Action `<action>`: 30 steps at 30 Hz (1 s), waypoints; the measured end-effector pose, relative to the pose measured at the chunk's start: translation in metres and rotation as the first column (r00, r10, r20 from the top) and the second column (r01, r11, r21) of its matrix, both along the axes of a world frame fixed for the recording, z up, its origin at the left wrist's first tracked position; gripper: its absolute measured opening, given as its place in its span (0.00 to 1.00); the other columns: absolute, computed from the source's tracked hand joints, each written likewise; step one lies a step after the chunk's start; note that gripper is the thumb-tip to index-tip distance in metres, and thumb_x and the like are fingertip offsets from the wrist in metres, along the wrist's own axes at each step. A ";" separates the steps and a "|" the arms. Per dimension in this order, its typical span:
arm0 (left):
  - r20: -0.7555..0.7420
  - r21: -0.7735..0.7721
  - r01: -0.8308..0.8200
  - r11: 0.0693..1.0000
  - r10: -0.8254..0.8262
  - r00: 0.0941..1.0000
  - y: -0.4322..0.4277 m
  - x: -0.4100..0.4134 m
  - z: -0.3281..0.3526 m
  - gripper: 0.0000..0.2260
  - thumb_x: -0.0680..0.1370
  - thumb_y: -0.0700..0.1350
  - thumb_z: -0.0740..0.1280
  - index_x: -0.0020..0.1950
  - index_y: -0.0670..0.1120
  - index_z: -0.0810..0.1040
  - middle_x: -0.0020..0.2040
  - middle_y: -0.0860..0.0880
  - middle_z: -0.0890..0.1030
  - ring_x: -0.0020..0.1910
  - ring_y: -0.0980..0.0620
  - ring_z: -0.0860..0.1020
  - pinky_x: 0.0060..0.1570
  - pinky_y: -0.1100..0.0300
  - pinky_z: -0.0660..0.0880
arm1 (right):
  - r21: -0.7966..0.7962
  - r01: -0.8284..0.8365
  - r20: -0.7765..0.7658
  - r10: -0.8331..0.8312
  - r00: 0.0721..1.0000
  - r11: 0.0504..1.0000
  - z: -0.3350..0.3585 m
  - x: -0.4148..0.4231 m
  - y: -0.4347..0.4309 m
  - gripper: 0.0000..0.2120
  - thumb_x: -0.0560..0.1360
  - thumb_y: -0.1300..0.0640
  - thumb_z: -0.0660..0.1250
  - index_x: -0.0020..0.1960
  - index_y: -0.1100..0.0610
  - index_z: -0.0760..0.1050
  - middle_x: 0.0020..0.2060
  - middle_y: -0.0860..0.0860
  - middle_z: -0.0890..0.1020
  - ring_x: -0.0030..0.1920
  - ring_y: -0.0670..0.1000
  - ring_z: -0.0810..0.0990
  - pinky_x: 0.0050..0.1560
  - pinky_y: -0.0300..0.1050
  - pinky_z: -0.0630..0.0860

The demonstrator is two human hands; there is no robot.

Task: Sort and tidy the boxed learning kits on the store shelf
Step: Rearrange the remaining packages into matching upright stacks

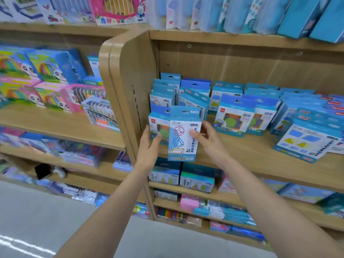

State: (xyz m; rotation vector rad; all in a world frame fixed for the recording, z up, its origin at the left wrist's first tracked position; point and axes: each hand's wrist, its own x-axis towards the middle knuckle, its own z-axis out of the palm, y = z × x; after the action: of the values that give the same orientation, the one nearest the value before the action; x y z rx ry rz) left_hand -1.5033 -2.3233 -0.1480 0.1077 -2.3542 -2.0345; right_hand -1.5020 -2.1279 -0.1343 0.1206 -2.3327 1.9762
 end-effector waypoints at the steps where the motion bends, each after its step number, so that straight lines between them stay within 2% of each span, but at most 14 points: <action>1: 0.018 0.020 0.024 1.000 -0.024 1.000 -0.001 -0.006 0.001 0.24 0.82 0.51 0.58 0.77 0.57 0.56 0.70 0.58 0.68 0.66 0.59 0.66 0.63 0.61 0.62 | -0.025 -0.003 0.010 0.003 1.000 1.000 -0.002 -0.003 -0.004 0.13 0.76 0.49 0.68 0.59 0.44 0.71 0.58 0.45 0.80 0.59 0.46 0.79 0.59 0.49 0.76; 3: 0.039 0.057 0.066 0.996 -0.069 0.997 -0.005 -0.015 0.001 0.22 0.82 0.48 0.57 0.76 0.58 0.56 0.65 0.59 0.70 0.62 0.60 0.67 0.58 0.64 0.62 | -0.068 0.009 0.014 -0.008 1.000 0.998 -0.003 -0.006 -0.012 0.12 0.77 0.53 0.67 0.59 0.46 0.70 0.58 0.45 0.80 0.59 0.44 0.79 0.55 0.42 0.77; 6: -0.020 0.055 0.115 0.992 -0.114 0.993 -0.010 -0.021 -0.005 0.20 0.82 0.44 0.57 0.74 0.56 0.61 0.63 0.59 0.73 0.59 0.63 0.72 0.48 0.75 0.67 | -0.118 0.078 0.008 -0.078 0.997 0.990 -0.006 -0.007 -0.014 0.13 0.77 0.54 0.67 0.60 0.48 0.69 0.58 0.46 0.80 0.58 0.45 0.79 0.52 0.41 0.79; 9: -0.047 0.044 0.218 0.975 -0.216 0.975 0.000 -0.022 -0.009 0.18 0.83 0.42 0.57 0.72 0.54 0.64 0.60 0.62 0.73 0.53 0.77 0.71 0.46 0.81 0.67 | -0.146 0.168 0.004 -0.169 0.986 0.975 -0.007 -0.004 0.000 0.14 0.77 0.54 0.67 0.61 0.49 0.70 0.58 0.46 0.80 0.59 0.46 0.79 0.53 0.41 0.79; 11: -0.045 0.065 0.282 0.957 -0.280 0.959 0.016 -0.022 -0.009 0.19 0.82 0.42 0.58 0.73 0.51 0.62 0.62 0.61 0.72 0.52 0.79 0.70 0.47 0.82 0.67 | -0.134 0.217 0.009 -0.218 0.976 0.967 -0.006 -0.001 0.016 0.16 0.77 0.54 0.67 0.63 0.51 0.70 0.59 0.47 0.80 0.60 0.47 0.79 0.55 0.43 0.78; 13: -0.049 0.092 0.336 0.937 -0.333 0.942 0.035 -0.022 -0.009 0.22 0.82 0.42 0.58 0.76 0.49 0.60 0.67 0.57 0.70 0.54 0.75 0.70 0.51 0.81 0.67 | -0.127 0.258 0.013 -0.259 0.966 0.958 -0.007 0.005 0.035 0.17 0.77 0.55 0.67 0.64 0.53 0.70 0.60 0.49 0.80 0.60 0.48 0.79 0.58 0.46 0.78; 16: -0.051 0.097 0.417 0.904 -0.414 0.909 0.065 -0.018 -0.009 0.23 0.82 0.45 0.59 0.77 0.51 0.58 0.68 0.59 0.68 0.62 0.68 0.69 0.57 0.78 0.66 | -0.116 0.325 0.012 -0.326 0.945 0.939 -0.007 0.016 0.060 0.18 0.77 0.56 0.67 0.65 0.56 0.69 0.60 0.50 0.79 0.61 0.49 0.78 0.60 0.49 0.77; 19: -0.036 0.092 0.463 0.882 -0.461 0.886 0.090 -0.019 -0.013 0.27 0.80 0.50 0.62 0.77 0.54 0.57 0.74 0.57 0.64 0.72 0.60 0.63 0.72 0.58 0.62 | -0.096 0.376 -0.019 -0.379 0.925 0.922 -0.006 0.027 0.080 0.16 0.77 0.58 0.67 0.63 0.57 0.70 0.59 0.51 0.80 0.60 0.50 0.78 0.60 0.47 0.77; 21: -0.027 0.064 0.482 0.874 -0.481 0.876 0.102 -0.018 -0.016 0.29 0.79 0.53 0.63 0.78 0.55 0.55 0.75 0.56 0.62 0.73 0.58 0.62 0.73 0.51 0.61 | -0.083 0.379 -0.027 -0.383 0.924 0.922 -0.005 0.033 0.089 0.14 0.77 0.58 0.68 0.61 0.55 0.71 0.58 0.50 0.80 0.59 0.49 0.79 0.60 0.47 0.76; 24: -0.044 0.033 0.491 0.870 -0.490 0.871 0.108 -0.016 -0.020 0.29 0.79 0.53 0.64 0.77 0.56 0.55 0.75 0.56 0.64 0.72 0.57 0.63 0.72 0.49 0.63 | -0.069 0.375 -0.035 -0.378 0.925 0.924 -0.007 0.037 0.098 0.15 0.76 0.57 0.68 0.61 0.54 0.72 0.59 0.51 0.80 0.60 0.49 0.78 0.60 0.47 0.76; 27: -0.060 -0.033 0.477 0.878 -0.478 0.876 0.106 -0.016 -0.024 0.30 0.78 0.53 0.65 0.77 0.56 0.55 0.73 0.55 0.65 0.72 0.56 0.65 0.71 0.47 0.65 | 0.001 0.409 -0.060 -0.408 0.911 0.913 -0.008 0.041 0.100 0.18 0.74 0.52 0.71 0.62 0.51 0.73 0.60 0.50 0.77 0.61 0.47 0.76 0.59 0.46 0.76; 30: -0.068 -0.073 0.466 0.882 -0.470 0.880 0.105 -0.013 -0.023 0.30 0.79 0.49 0.65 0.78 0.55 0.55 0.73 0.54 0.65 0.70 0.58 0.66 0.69 0.55 0.67 | 0.021 0.418 -0.080 -0.415 0.906 0.908 -0.005 0.049 0.099 0.18 0.74 0.52 0.71 0.62 0.51 0.74 0.57 0.49 0.80 0.55 0.47 0.78 0.54 0.43 0.77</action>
State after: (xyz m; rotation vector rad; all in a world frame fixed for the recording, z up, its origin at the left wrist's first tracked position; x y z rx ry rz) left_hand -1.5166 -2.2184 -0.1708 -0.5983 -2.5681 -2.0908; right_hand -1.4529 -2.0285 -0.1389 -0.2776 -2.1263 1.6881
